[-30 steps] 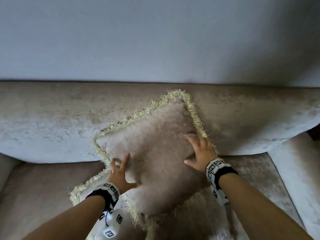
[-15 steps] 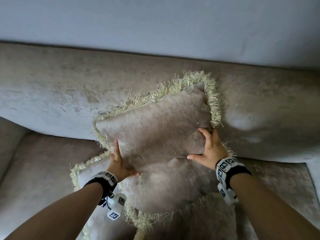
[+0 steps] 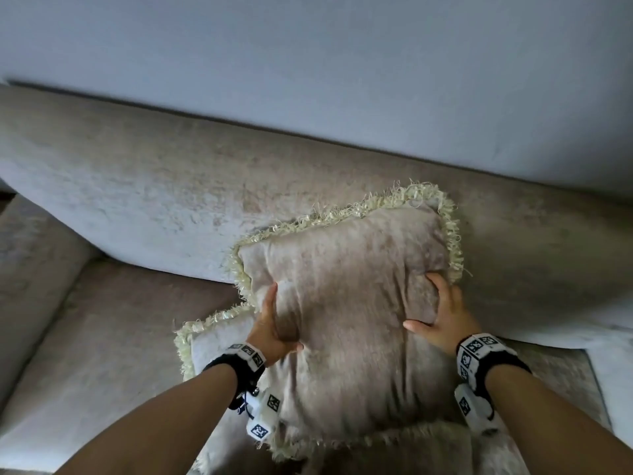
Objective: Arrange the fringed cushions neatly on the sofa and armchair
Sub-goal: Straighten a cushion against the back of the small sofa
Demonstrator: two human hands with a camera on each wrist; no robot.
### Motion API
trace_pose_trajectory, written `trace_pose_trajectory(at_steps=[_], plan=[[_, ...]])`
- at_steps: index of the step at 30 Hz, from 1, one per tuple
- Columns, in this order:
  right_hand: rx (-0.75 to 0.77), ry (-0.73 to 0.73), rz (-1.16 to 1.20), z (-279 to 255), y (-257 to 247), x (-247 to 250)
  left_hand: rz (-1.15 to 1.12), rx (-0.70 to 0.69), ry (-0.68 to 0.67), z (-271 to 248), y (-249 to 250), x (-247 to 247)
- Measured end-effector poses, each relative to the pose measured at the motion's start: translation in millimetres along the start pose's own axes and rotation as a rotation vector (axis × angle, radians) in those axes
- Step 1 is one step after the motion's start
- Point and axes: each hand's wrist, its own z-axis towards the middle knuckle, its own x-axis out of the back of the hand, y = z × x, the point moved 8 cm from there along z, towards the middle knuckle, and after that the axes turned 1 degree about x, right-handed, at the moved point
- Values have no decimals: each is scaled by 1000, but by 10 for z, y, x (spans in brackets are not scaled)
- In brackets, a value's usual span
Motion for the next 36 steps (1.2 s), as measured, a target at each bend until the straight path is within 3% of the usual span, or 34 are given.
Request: trace_pose_trajectory(at_steps=[6, 10, 20, 25, 31, 36], plan=[[-60, 12, 10, -679, -503, -233, 45, -33, -140, -286, -209, 605], [-42, 81, -5, -1014, -1084, -510, 62, -106, -174, -506, -297, 1269], [39, 116, 55, -1268, -2515, -1004, 168, -202, -50, -801, -629, 2873], [166, 96, 33, -1216, -3210, -1237, 201, -184, 59, -1201, -927, 3549], [331, 37, 31, -1267, -4327, -1929, 201, -114, 228, -1858, -1526, 4583], [368, -69, 60, -1314, -4978, -2604, 146, -104, 230, -2121, -2003, 5235]])
